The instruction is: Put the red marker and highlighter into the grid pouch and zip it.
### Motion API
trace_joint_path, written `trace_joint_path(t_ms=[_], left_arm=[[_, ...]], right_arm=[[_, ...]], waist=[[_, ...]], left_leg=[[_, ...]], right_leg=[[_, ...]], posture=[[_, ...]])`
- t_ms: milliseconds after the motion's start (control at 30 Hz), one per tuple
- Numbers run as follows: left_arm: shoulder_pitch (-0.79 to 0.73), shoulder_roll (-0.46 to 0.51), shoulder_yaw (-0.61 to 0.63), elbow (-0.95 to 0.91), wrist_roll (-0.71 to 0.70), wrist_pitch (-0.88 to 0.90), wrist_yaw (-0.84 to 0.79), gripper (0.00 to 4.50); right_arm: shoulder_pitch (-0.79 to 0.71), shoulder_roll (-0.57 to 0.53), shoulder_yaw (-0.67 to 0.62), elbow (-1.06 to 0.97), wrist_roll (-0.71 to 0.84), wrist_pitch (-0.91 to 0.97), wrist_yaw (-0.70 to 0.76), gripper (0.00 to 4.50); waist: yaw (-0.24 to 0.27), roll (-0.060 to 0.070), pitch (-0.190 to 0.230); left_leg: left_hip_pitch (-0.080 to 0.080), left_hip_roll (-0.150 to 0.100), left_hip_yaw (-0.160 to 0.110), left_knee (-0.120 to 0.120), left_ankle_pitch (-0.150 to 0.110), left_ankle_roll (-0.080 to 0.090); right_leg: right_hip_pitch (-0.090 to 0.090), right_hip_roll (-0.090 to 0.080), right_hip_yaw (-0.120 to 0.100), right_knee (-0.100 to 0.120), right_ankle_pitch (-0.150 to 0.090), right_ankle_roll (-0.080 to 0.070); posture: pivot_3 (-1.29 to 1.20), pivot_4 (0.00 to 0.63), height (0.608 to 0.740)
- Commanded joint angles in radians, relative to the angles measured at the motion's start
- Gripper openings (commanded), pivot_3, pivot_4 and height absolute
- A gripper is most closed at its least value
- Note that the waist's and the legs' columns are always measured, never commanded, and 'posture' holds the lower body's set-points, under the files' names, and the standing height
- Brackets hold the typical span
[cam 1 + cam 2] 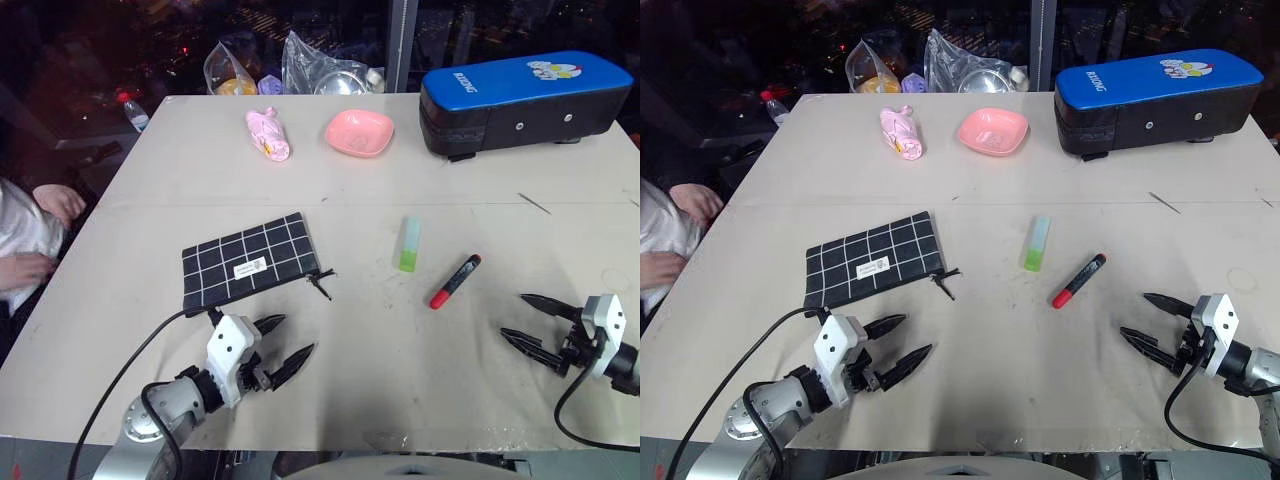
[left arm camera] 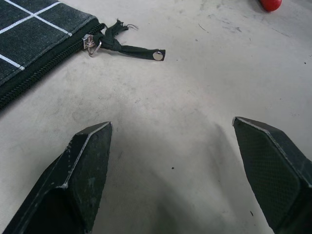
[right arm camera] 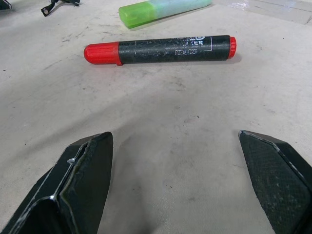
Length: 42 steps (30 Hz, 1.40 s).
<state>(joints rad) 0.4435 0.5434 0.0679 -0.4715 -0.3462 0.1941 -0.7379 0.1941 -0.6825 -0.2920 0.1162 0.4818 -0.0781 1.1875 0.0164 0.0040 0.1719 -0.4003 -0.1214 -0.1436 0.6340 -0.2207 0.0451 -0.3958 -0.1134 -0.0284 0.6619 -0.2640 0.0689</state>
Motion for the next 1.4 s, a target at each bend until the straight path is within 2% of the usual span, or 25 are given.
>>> trace_joint_path(t_ms=[33,433,633,767,900,1033,1200,1333,1400], left_arm=[[0.023,0.004,0.015,-0.039,0.0,-0.032,-0.005,4.0],[0.067,0.008,0.072,-0.002,-0.042,-0.094,-0.063,4.0],[0.048,0.033,0.178,0.095,-0.058,-0.181,-0.117,4.0],[0.0,0.082,0.288,0.251,-0.039,-0.287,-0.157,4.0],[-0.036,0.148,0.395,0.418,-0.059,-0.383,-0.231,4.0],[-0.092,0.216,0.449,0.62,-0.027,-0.5,-0.29,4.0],[-0.187,0.305,0.442,0.874,0.092,-0.732,-0.281,4.0],[-0.253,0.352,0.394,1.004,0.169,-0.956,-0.293,4.0],[-0.291,0.376,0.375,1.062,0.238,-1.072,-0.245,4.0]], right_arm=[[-0.007,-0.017,-0.024,0.002,0.008,-0.019,0.02,4.14],[-0.01,-0.024,-0.017,-0.008,0.022,-0.017,0.054,4.14],[-0.006,0.018,0.025,-0.152,0.083,0.029,0.056,4.14],[-0.007,0.077,0.063,-0.299,0.163,0.077,0.045,4.14],[-0.003,0.093,0.099,-0.398,0.195,0.12,0.039,4.14],[-0.005,0.099,0.139,-0.471,0.207,0.153,0.025,4.14],[-0.016,0.106,0.172,-0.503,0.195,0.169,-0.001,4.14],[-0.009,0.108,0.183,-0.501,0.185,0.165,-0.003,4.14],[-0.008,0.107,0.183,-0.502,0.184,0.165,-0.005,4.14]], waist=[[0.0,0.0,0.0],[0.001,-0.001,0.0],[-0.001,-0.001,0.0],[-0.001,-0.001,0.0],[-0.001,-0.003,0.0],[0.0,-0.005,-0.001],[0.0,-0.008,-0.002],[0.002,-0.011,-0.003],[0.001,-0.011,-0.003]], left_leg=[[0.0,0.0,0.0,0.0,0.0,0.0],[0.0,0.0,0.001,0.0,-0.001,0.001],[0.0,0.001,0.001,0.0,-0.001,0.001],[0.0,0.003,0.0,0.0,-0.001,0.0],[0.0,0.003,0.001,0.0,-0.001,0.001],[0.0,0.003,0.001,0.0,-0.002,0.001],[0.0,0.003,0.001,0.0,-0.002,0.001],[0.0,0.003,0.001,0.0,-0.002,0.001],[0.0,0.003,0.001,0.0,-0.002,0.001]], right_leg=[[0.0,0.0,0.0,0.0,0.0,0.0],[0.0,0.0,0.0,0.0,-0.001,-0.001],[0.0,0.001,0.0,0.0,-0.001,-0.001],[0.0,0.002,0.0,0.0,-0.001,-0.001],[-0.001,0.002,0.001,-0.001,-0.001,-0.001],[-0.001,0.003,0.001,-0.002,-0.001,-0.001],[-0.001,0.003,0.001,-0.002,0.0,-0.001],[-0.001,0.003,0.001,-0.003,0.003,-0.003],[-0.001,0.003,0.001,-0.003,0.003,-0.004]], posture=[[0.0,0.15,0.734],[0.0,0.15,0.734],[0.0,0.15,0.734],[0.0,0.15,0.734],[0.0,0.15,0.734],[0.0,0.15,0.734],[0.0,0.15,0.734],[0.0,0.15,0.734],[0.0,0.15,0.734]])
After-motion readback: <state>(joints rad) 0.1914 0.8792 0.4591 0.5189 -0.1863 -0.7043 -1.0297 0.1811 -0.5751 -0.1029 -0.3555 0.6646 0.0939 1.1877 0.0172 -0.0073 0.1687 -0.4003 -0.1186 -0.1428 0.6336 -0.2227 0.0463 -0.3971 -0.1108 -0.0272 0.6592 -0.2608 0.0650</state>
